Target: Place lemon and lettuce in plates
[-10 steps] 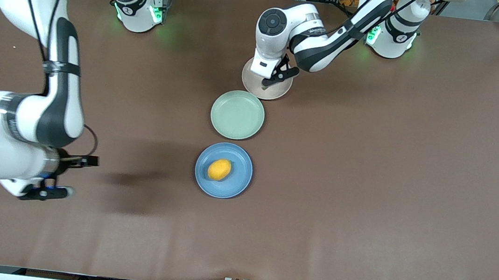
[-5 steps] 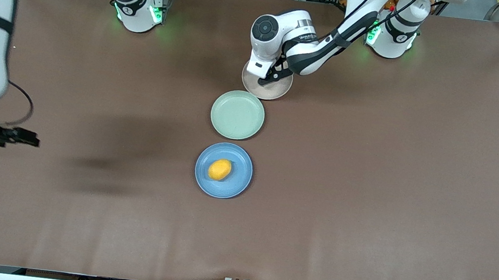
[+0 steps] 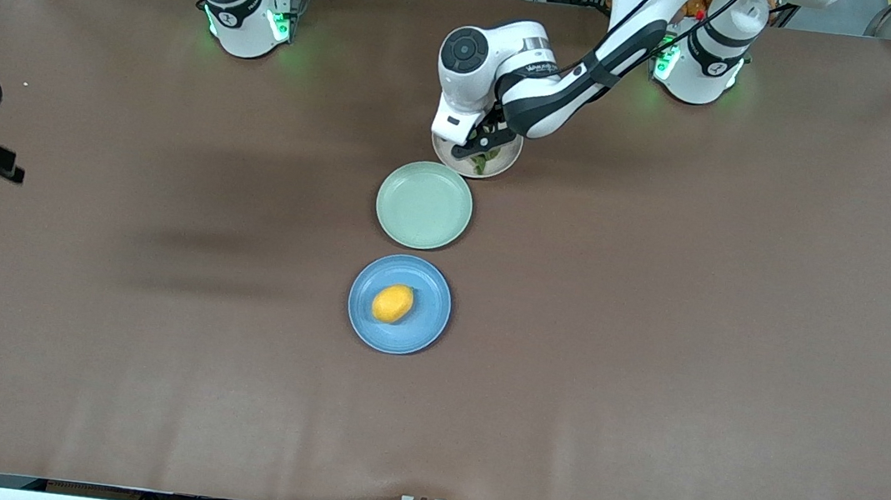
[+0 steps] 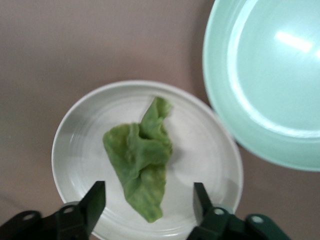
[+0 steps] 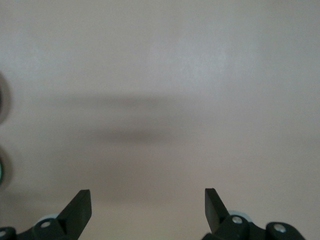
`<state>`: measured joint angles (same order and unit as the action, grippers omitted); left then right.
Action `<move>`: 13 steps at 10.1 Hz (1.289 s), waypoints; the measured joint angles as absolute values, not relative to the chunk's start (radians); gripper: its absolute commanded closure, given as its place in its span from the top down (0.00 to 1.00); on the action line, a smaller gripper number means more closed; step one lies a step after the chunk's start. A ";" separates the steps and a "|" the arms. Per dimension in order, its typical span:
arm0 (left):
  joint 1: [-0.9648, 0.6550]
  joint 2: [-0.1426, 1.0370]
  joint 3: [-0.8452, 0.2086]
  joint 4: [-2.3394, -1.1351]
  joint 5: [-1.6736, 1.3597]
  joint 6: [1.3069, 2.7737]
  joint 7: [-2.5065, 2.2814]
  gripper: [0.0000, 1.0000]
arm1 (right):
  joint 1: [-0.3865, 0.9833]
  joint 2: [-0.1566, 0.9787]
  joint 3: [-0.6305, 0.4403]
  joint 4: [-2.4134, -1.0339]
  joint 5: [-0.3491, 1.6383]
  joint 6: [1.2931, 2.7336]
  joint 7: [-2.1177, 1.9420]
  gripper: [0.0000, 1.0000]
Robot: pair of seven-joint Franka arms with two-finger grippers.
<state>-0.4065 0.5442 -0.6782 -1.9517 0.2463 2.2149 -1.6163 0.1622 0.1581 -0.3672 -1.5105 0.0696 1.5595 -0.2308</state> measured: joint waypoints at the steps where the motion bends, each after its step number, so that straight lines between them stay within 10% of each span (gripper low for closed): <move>1: -0.396 0.543 -0.665 -1.904 0.264 2.179 -1.617 1.00 | 0.161 0.130 -0.343 -1.508 0.046 1.510 -0.177 1.00; 5: -0.282 0.530 -0.615 -1.692 0.294 2.030 -1.553 1.00 | 0.158 0.088 -0.191 -1.421 0.004 1.381 -0.011 1.00; 13: -0.031 0.504 -0.573 -1.663 0.364 1.881 -1.251 1.00 | 0.109 0.073 -0.160 -1.436 0.002 1.492 0.020 1.00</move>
<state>-0.0312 0.5038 -0.5726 -1.6630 0.3636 1.8808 -1.2514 0.1095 0.0733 -0.1599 -1.4357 0.0023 1.4920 0.0196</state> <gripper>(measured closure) 0.000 0.000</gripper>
